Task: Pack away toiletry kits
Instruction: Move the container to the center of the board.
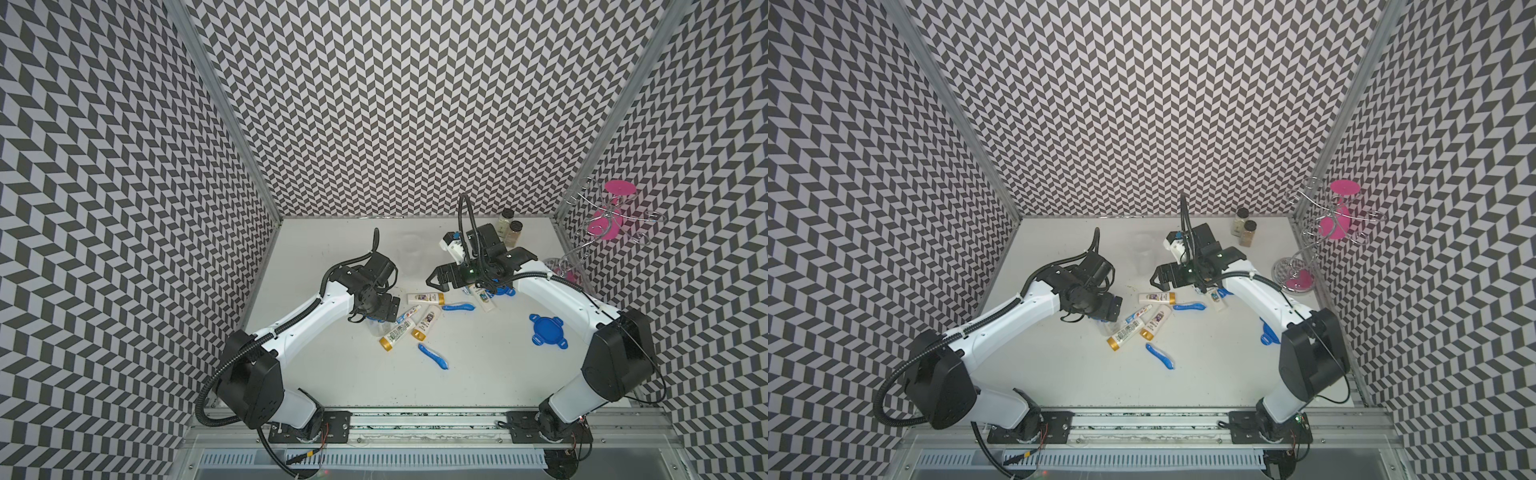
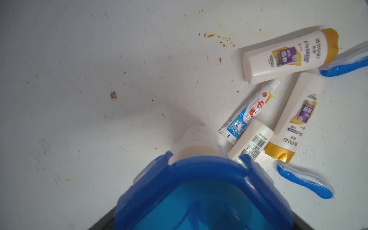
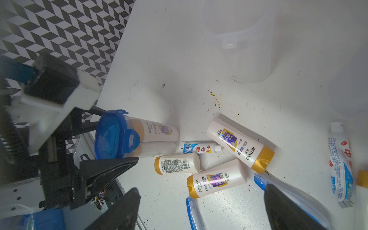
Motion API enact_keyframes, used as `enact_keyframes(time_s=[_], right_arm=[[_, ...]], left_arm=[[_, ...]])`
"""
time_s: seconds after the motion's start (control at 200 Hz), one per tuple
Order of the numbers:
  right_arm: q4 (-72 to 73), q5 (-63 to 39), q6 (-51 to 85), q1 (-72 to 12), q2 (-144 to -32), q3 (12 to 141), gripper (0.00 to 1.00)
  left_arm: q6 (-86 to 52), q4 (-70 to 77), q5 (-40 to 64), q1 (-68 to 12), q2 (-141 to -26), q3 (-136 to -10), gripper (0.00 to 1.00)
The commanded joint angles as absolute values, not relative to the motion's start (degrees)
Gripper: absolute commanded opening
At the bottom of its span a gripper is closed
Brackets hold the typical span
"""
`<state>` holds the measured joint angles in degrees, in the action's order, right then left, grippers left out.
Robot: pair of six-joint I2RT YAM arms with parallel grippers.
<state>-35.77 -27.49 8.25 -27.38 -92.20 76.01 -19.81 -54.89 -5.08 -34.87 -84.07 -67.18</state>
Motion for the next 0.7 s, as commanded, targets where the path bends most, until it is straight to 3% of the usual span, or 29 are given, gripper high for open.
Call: enact_keyframes(time_s=[0.0, 0.065, 0.23, 0.501, 0.696], right_arm=[[-33.06, -27.58, 8.67, -26.72, -92.55, 76.55, 0.96], [-32.97, -27.17, 8.63, -26.33, -92.55, 77.23, 0.96], [-33.47, -26.2, 7.91, -25.51, -94.11, 80.64, 0.96], [-36.76, -24.03, 6.26, -25.07, -98.03, 87.69, 0.95], [-37.54, -22.57, 5.98, -25.09, -97.5, 86.58, 0.95]], left_arm=[[-20.28, -55.56, -8.74, -34.99, -84.95, -67.4, 0.86], [-20.48, -54.83, -8.16, -33.94, -84.79, -67.59, 0.76], [-19.36, -52.57, -5.61, -27.5, -84.57, -69.62, 0.66], [-13.61, -47.94, -5.19, -8.62, -94.82, -82.09, 0.65], [-10.79, -48.7, -6.09, -3.02, -108.63, -95.91, 0.66]])
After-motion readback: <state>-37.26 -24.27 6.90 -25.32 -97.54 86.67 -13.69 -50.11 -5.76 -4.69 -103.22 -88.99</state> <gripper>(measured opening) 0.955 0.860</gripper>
